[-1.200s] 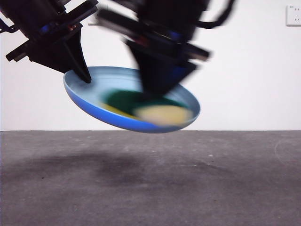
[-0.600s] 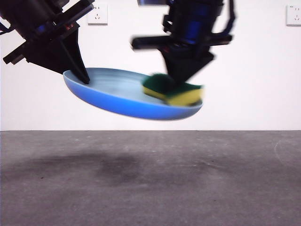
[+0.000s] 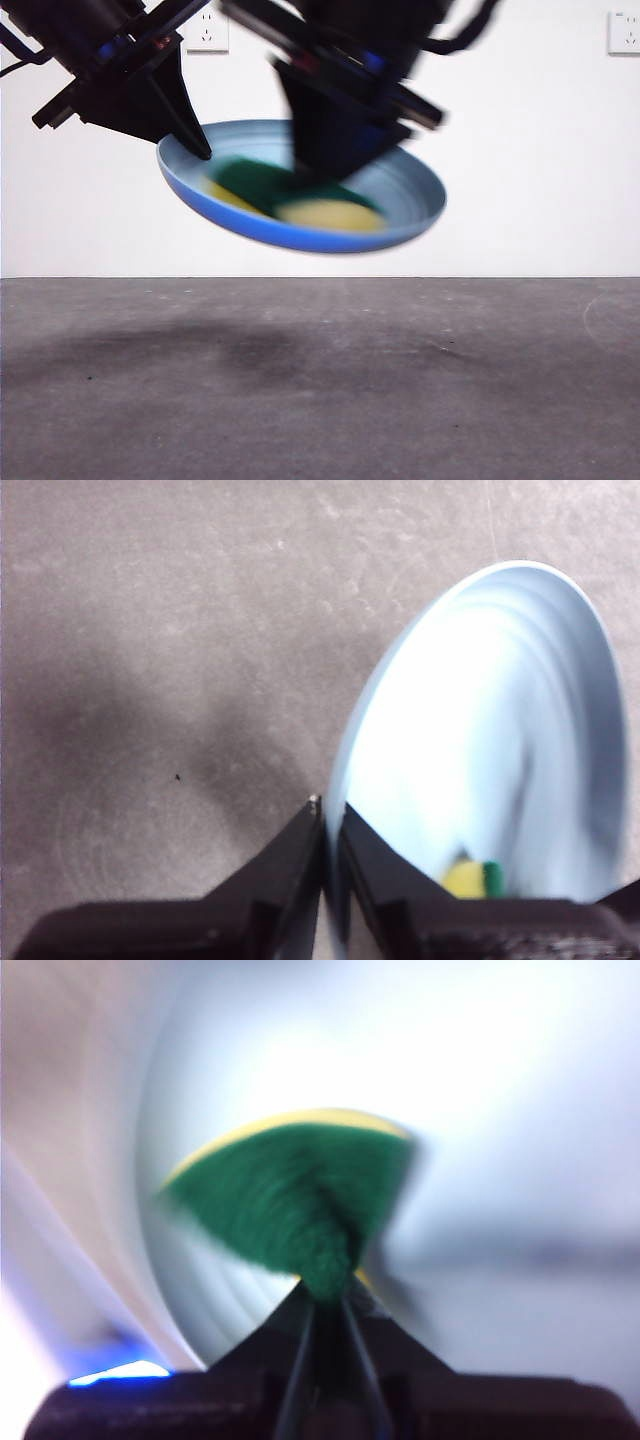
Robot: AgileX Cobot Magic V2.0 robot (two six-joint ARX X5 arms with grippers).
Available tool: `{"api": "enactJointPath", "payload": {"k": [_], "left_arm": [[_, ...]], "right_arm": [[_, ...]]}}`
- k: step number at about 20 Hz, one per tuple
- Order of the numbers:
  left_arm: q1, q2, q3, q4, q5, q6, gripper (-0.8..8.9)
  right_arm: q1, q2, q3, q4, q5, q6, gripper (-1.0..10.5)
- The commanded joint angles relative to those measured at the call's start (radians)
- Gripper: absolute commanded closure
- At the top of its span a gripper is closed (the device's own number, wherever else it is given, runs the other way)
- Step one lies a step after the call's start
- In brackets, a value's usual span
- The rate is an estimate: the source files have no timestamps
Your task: Pick up the plate,pick up the cloth,clean the plate with the cloth
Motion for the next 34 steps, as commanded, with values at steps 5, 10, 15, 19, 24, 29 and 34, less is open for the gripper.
{"api": "enactJointPath", "payload": {"k": [5,10,15,19,24,29,34], "left_arm": [[-0.012,-0.007,0.003,-0.012,0.066,-0.024,8.21],[-0.017,-0.007,0.003,-0.008,0.075,-0.021,8.21],[-0.017,-0.006,0.003,-0.008,-0.091,0.061,8.21],[-0.008,0.04,0.003,0.005,-0.34,0.17,8.21],[0.054,0.211,0.003,0.031,-0.345,0.19,8.21],[0.098,0.382,0.003,0.091,-0.345,0.189,8.16],[0.103,0.397,0.003,0.106,-0.34,0.186,6.17]], "right_arm": [[-0.036,-0.01,-0.013,0.119,0.484,-0.011,9.6],[-0.055,-0.01,-0.013,0.372,0.214,-0.01,9.6],[-0.052,-0.031,-0.013,0.429,0.069,0.012,9.6],[-0.046,-0.122,-0.013,0.357,0.072,0.027,9.6],[-0.053,-0.243,-0.013,0.217,0.079,0.027,9.6],[-0.06,-0.312,-0.013,0.141,0.145,0.014,9.6],[-0.129,-0.299,-0.013,0.111,0.203,0.017,9.6]]}}
